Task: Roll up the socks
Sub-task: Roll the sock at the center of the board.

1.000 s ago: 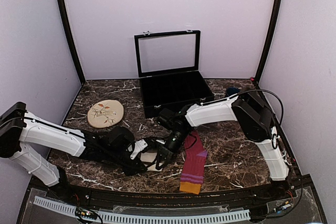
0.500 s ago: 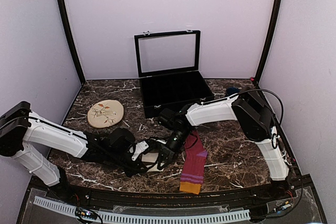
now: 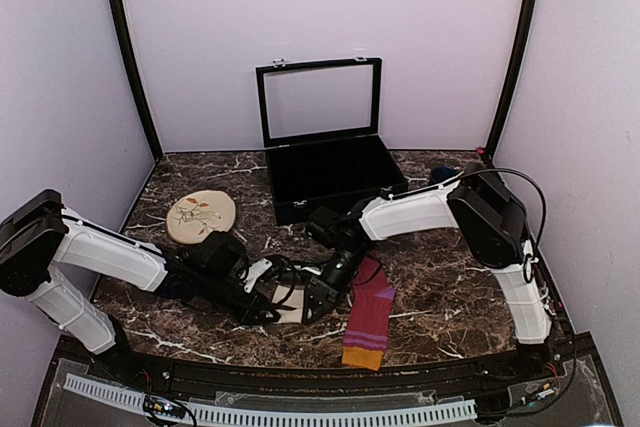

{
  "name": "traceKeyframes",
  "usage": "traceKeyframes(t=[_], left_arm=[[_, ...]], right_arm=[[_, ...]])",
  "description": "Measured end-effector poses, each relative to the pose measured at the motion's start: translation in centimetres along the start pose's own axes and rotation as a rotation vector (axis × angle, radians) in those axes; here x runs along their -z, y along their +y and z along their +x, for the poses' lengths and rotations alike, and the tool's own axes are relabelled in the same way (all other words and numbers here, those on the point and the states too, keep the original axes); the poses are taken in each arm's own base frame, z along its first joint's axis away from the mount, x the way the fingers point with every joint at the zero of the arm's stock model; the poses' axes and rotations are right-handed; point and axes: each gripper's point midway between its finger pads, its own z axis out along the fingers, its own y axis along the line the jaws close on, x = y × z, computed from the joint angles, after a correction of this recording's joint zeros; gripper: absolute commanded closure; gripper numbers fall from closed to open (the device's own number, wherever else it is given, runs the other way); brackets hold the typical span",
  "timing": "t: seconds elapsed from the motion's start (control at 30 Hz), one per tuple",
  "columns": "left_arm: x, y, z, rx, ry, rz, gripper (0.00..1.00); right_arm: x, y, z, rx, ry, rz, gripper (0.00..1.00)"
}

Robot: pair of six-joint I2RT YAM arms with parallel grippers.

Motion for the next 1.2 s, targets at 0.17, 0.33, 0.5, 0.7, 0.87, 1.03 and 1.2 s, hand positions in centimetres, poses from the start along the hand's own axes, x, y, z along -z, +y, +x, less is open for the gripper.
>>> traceKeyframes(t=[0.17,0.33,0.5,0.7,0.87,1.03,1.2], left_arm=[[0.6,1.0,-0.2,0.099,0.011,0.049,1.00],[0.3,0.4,0.1,0.154,0.072,0.128,1.00],[0.4,-0.5,-0.2,0.188,0.114,0.209,1.00],[1.1,-0.8,-0.9,0.232,0.137,0.284,1.00],[1.5,-0.7,-0.4,0.279,0.166,0.320,1.00],[1.2,-0.8,0.3,0.310,0.198,0.348,1.00],[1.0,-0.7,0.7,0.345,0.219,0.370,1.00]], right_arm=[[0.3,-0.4,0.5,0.005,-0.021,0.023,0.65],[0.9,-0.8,0.5,0.019,-0.065,0.072,0.65],[1.6,-1.6,-0.2,0.045,-0.140,0.149,0.64],[3.0,-2.6,-0.5,0.073,-0.244,0.268,0.64],[3.8,-3.9,0.4,0.084,-0.303,0.359,0.64],[5.3,-3.7,0.9,0.135,-0.367,0.443,0.63],[6.0,-1.8,0.2,0.276,-0.406,0.529,0.58]])
